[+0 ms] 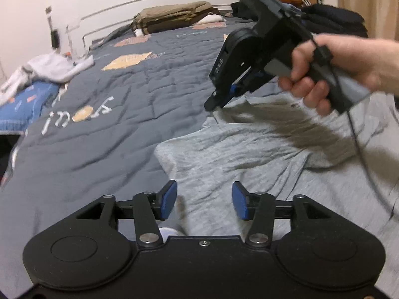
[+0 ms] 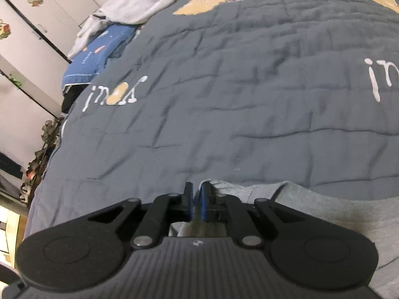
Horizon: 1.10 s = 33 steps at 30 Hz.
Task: Fold clothes
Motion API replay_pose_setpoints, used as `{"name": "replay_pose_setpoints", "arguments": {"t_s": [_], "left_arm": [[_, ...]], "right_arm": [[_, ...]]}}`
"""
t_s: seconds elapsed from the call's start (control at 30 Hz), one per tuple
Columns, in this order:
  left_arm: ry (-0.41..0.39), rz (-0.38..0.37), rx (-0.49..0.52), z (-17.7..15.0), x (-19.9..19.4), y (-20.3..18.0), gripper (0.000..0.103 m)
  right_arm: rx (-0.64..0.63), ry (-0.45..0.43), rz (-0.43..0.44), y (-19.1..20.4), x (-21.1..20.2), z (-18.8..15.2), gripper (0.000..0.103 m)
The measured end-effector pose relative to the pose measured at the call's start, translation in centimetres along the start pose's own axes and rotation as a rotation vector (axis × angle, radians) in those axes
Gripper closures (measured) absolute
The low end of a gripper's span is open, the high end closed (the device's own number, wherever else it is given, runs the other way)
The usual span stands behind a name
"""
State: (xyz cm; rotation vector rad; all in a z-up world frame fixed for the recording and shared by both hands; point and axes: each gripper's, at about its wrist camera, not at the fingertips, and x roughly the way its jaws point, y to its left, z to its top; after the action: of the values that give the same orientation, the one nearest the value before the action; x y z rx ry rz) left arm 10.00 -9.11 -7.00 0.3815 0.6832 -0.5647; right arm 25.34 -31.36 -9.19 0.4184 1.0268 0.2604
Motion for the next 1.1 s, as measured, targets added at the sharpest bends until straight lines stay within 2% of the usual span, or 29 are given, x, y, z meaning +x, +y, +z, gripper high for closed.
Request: {"name": "replay_pose_setpoints", "arguments": {"t_s": [0.07,0.13,0.27,0.43,0.5,0.6,0.7,0.8,0.97,1.1], "left_arm": [[0.002,0.001,0.055,-0.3,-0.5,-0.2,0.047],[0.003,0.01,0.118,-0.9,-1.0,-0.7,0.047],[-0.03,0.001,0.191,-1.8,-2.4,-1.7,0.047],[-0.088,-0.01,0.277,-2.6,-3.1,-3.4,0.047],[-0.09,0.002,0.325,-2.9,-2.8,-4.4,0.047],[-0.081,0.018,0.395,-3.3,-2.2,-5.8,0.047],[-0.071,0.035,0.45,-3.8,-1.5,-6.8,0.047],[-0.062,0.052,0.473,-4.2,-1.0,-7.2,0.047],[-0.046,0.066,0.497,-4.6,-0.6,-7.5,0.047],[-0.041,0.06,0.497,-4.7,-0.6,-7.7,0.047]], "right_arm": [[-0.01,-0.016,0.014,0.1,-1.7,-0.3,0.083],[-0.026,-0.038,0.025,0.2,-3.6,-0.7,0.069],[-0.081,-0.072,0.039,0.2,-7.7,-2.8,0.064],[-0.072,-0.116,-0.042,-2.3,-13.1,-7.2,0.063],[-0.005,-0.134,-0.084,-4.1,-15.0,-9.5,0.063],[0.154,-0.188,-0.097,-7.9,-18.2,-13.3,0.063],[0.355,-0.249,-0.061,-11.7,-20.5,-17.1,0.062],[0.499,-0.274,-0.008,-14.2,-20.8,-20.3,0.061],[0.603,-0.295,0.053,-15.9,-19.0,-22.1,0.061],[0.644,-0.325,0.05,-16.6,-18.1,-22.6,0.061]]}}
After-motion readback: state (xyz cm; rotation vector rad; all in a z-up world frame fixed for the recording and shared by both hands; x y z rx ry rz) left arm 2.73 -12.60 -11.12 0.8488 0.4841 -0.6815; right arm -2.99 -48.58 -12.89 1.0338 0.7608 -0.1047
